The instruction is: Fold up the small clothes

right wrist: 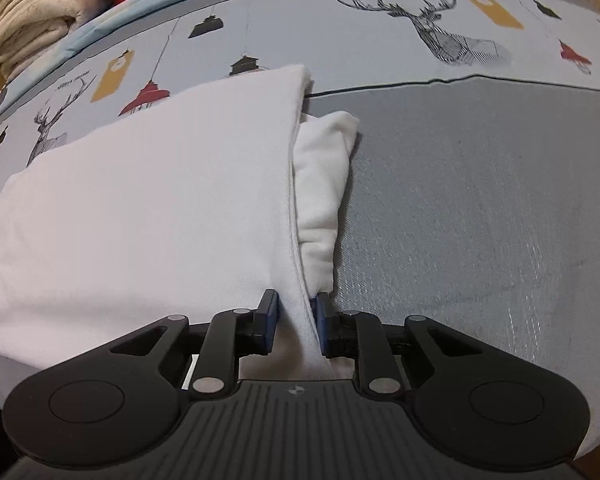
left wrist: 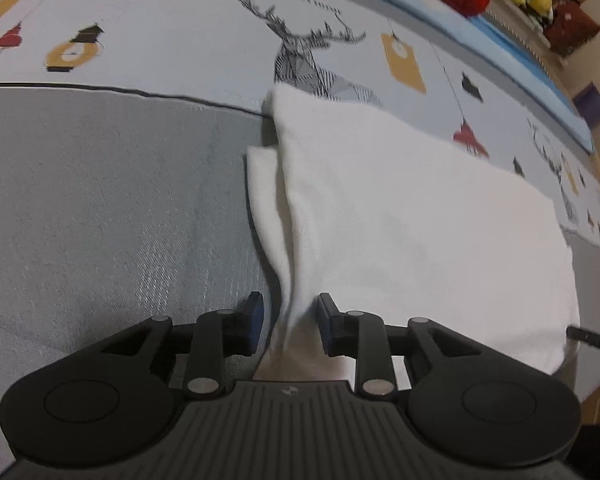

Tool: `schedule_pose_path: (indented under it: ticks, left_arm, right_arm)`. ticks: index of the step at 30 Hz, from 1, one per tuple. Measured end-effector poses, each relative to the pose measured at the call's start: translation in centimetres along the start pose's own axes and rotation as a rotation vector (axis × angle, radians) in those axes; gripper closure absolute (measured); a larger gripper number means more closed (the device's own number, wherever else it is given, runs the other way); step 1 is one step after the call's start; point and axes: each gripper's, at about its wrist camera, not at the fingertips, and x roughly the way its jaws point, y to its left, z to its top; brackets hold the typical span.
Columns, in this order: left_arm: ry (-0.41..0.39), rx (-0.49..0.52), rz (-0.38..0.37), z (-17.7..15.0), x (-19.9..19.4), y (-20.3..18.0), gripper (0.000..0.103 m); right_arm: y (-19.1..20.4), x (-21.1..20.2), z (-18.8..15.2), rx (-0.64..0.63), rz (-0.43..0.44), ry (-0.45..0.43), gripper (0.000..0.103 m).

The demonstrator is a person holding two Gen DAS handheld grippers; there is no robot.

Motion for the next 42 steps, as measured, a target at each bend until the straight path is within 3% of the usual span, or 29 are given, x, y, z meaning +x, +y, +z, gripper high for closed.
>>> schedule_pose_path:
  ticks: [6,20,21,22,25,32,35,42]
  left_arm:
    - [0.028,0.053,0.012,-0.2,1.1,-1.4,0.066]
    - [0.051,0.05,0.049,0.2,2.7,-1.9,0.062]
    - [0.049,0.052,0.048,0.2,2.6,-2.0,0.065]
    - [0.048,0.055,0.043,0.1,2.6,-2.0,0.074]
    - [0.035,0.074,0.036,-0.1,2.1,-2.0,0.088]
    - [-0.013,0.095,0.037,-0.5,0.7,-1.7,0.094]
    - [-0.037,0.132,0.096,-0.8,0.1,-1.8,0.094]
    - [-0.045,0.124,0.242,-1.2,-1.0,0.3,0.094]
  right_arm:
    - [-0.2,-0.4,-0.6,-0.02,0.002,0.0,0.082]
    - [-1.6,-1.2,-0.8,-0.018,0.003,-0.002,0.078]
    - [-1.7,-1.4,-0.7,-0.023,0.002,-0.015,0.078]
    - [-1.7,-1.9,-0.6,-0.031,0.001,-0.037,0.078]
    - [-2.1,-4.7,-0.1,-0.021,-0.016,-0.162,0.078]
    - [-5.1,-10.4,0.0,0.131,-0.028,-0.432,0.078]
    - [-5.8,-10.4,-0.4,0.204,-0.023,-0.452,0.078]
    - [-4.4,-9.4,-0.2,0.14,-0.068,-0.422,0.078]
